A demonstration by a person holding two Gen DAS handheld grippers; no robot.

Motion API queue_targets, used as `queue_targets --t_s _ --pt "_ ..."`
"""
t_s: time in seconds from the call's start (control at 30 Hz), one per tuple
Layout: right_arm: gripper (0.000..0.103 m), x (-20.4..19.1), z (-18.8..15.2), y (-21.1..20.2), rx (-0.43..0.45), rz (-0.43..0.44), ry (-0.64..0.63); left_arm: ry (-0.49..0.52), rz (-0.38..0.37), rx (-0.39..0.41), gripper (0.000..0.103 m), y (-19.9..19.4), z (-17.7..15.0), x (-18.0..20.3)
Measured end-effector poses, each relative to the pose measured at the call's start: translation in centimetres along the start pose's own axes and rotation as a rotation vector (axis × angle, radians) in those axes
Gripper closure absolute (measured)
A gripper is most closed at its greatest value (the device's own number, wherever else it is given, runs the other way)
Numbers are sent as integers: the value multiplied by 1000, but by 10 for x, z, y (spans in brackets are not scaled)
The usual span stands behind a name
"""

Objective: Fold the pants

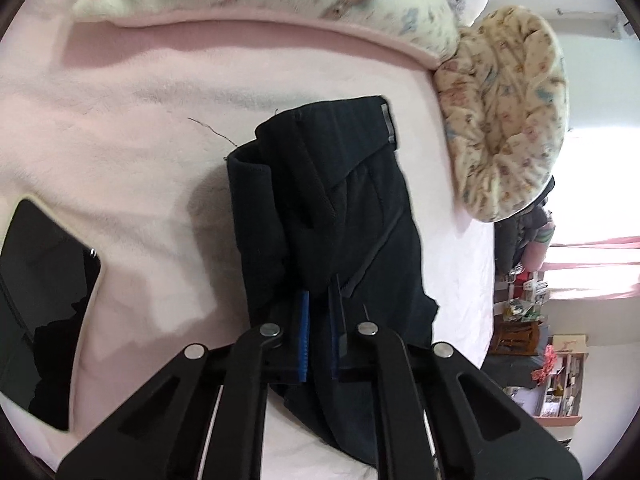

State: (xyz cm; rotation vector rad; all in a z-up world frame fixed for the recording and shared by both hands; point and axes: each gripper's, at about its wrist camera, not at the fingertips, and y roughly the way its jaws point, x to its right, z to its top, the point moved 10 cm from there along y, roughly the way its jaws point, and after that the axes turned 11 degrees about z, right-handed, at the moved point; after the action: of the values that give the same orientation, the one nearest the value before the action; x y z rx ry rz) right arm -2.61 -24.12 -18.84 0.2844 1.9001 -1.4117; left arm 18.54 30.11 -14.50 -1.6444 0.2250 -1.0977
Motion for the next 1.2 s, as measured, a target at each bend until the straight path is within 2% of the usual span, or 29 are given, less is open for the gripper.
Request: queue_targets --t_s 0.1,0.17,0.27,0.33,0.37,0.43,0.5,0.53,0.57,0.63,0.7,0.73,0.77,0.83,0.9,0.93,1.0,1.03,1.1,1.13,1.2 --pt "54 3 1 -2 2 6 5 -35 -19 16 96 -11 -8 -7" --pt "54 5 2 -2 1 10 11 -47 1 25 97 -12 -12 -14" --pt "54 7 2 -3 -2 13 16 -57 100 43 97 -1 -14 -38" --pt "54 7 1 -3 -8 25 22 -106 164 30 97 15 -14 -57" --pt "54 7 2 -4 -10 28 21 -116 180 31 90 21 -13 -61" --pt "54 6 3 -7 -12 40 21 -83 222 37 88 22 -11 -56" --pt "52 6 7 -11 -9 53 22 -11 254 57 79 15 -9 -46" --pt "50 7 9 -13 -7 52 24 35 267 83 64 7 -8 -40" --pt "45 9 13 -16 0 59 32 67 297 119 45 -4 -6 -37" --pt "43 12 19 -21 24 76 48 118 339 209 38 -30 -2 -32" --pt "43 8 26 -25 40 109 39 187 351 261 36 -47 -5 -22" --pt "43 1 28 -23 34 128 18 255 355 283 31 -54 -11 -10" --pt "43 -12 31 -18 20 132 -40 307 344 293 24 -55 -18 2" --pt "43 -38 38 -8 15 96 -191 429 294 262 19 -46 -40 30" --pt "43 -86 47 9 17 10 -476 502 250 189 15 -30 -60 49" --pt "43 -114 46 21 -5 -6 -619 543 224 139 13 -18 -73 62" --pt "43 -155 40 43 -61 -12 -827 597 190 71 12 -1 -92 77" --pt "43 -174 35 55 -101 -6 -920 621 174 43 7 7 -101 83" --pt "43 -210 24 86 -212 -19 -1119 628 155 0 6 19 -110 87" --pt "43 -218 21 96 -243 -23 -1164 613 133 -37 6 26 -114 89" --pt "43 -236 12 128 -362 -48 -1282 577 119 -84 4 37 -119 84"
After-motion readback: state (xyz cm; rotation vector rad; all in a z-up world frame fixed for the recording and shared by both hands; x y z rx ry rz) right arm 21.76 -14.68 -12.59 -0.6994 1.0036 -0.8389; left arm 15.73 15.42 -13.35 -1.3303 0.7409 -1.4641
